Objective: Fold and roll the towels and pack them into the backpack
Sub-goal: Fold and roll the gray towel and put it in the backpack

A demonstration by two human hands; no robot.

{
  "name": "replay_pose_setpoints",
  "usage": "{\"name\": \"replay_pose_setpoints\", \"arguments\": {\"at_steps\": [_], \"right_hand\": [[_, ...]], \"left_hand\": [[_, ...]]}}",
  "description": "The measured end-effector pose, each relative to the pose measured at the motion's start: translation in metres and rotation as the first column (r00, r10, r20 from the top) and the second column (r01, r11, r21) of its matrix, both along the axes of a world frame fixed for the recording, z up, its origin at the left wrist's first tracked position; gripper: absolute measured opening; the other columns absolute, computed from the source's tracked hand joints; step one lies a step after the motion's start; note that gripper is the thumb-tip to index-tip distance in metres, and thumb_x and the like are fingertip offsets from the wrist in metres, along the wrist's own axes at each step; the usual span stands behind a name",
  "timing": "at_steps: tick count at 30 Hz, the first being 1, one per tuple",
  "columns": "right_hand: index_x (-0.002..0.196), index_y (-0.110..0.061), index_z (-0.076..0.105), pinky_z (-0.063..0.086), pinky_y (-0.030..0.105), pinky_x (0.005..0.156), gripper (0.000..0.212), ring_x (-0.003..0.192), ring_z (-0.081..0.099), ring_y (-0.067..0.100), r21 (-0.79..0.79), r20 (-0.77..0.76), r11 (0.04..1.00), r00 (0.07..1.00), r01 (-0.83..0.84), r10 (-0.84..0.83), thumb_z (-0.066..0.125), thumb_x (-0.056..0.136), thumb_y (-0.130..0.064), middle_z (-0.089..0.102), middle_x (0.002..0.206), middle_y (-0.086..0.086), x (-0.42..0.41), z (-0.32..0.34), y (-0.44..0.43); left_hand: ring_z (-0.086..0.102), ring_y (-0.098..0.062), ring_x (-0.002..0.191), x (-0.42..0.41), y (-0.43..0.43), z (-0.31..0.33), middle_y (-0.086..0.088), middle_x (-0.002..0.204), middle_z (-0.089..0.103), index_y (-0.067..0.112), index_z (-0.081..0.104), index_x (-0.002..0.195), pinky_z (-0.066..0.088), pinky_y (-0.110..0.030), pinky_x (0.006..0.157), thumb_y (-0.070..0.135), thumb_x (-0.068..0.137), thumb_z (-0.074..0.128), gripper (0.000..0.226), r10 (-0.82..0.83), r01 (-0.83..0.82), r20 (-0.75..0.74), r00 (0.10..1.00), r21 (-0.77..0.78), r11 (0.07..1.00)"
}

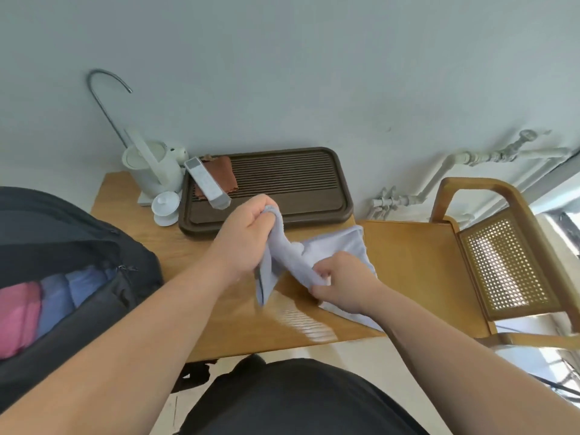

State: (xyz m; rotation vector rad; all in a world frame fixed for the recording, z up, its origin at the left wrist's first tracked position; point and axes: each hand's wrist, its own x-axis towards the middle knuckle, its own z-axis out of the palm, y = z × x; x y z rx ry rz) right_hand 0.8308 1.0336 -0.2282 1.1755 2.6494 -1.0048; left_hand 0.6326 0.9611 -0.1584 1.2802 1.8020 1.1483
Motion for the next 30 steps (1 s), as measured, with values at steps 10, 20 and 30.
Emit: {"name": "replay_pose_setpoints", "arguments": {"at_steps": [10, 20, 30], "right_hand": [[0.091, -0.025, 0.055, 0.041, 0.027, 0.062, 0.017, 0.065, 0.05, 0.006, -0.184, -0.419, 0.971, 0.882, 0.15, -0.215, 0.046, 0.104, -0.032, 0.059, 0.073, 0.004, 0.057, 0.047, 0.029], [0.078, -0.027, 0.063, 0.043, 0.028, 0.062, 0.013, 0.071, 0.056, 0.01, -0.026, -0.353, 0.99, 0.928, -0.136, 0.118, 0.064, 0.087, -0.018, 0.063, 0.076, -0.009, 0.071, 0.107, 0.057], [0.071, -0.013, 0.054, 0.04, 0.029, 0.05, 0.009, 0.065, 0.054, 0.023, 0.096, 0.297, 0.994, 0.952, 0.049, -0.076, 0.051, 0.08, -0.011, 0.059, 0.073, 0.006, 0.115, -0.037, 0.055]], "left_hand": [[0.043, -0.007, 0.065, 0.033, -0.024, 0.015, 0.016, 0.066, 0.049, 0.02, 0.055, 0.078, 0.038, -0.031, 0.065, 0.014, 0.098, 0.042, 0.025, 0.429, -0.428, -0.034, 0.902, 0.043, 0.903], [0.048, -0.013, 0.074, 0.044, -0.048, 0.038, -0.001, 0.08, 0.054, 0.01, 0.059, 0.087, 0.038, -0.031, 0.066, 0.014, 0.101, 0.046, 0.019, 0.612, -0.633, 0.196, 0.766, 0.072, 0.77], [0.042, -0.015, 0.07, 0.072, -0.053, -0.027, 0.002, 0.078, 0.048, 0.017, 0.051, 0.088, 0.035, -0.033, 0.061, 0.019, 0.1, 0.038, 0.018, 0.72, -0.731, -0.122, 0.683, -0.129, 0.67]]}}
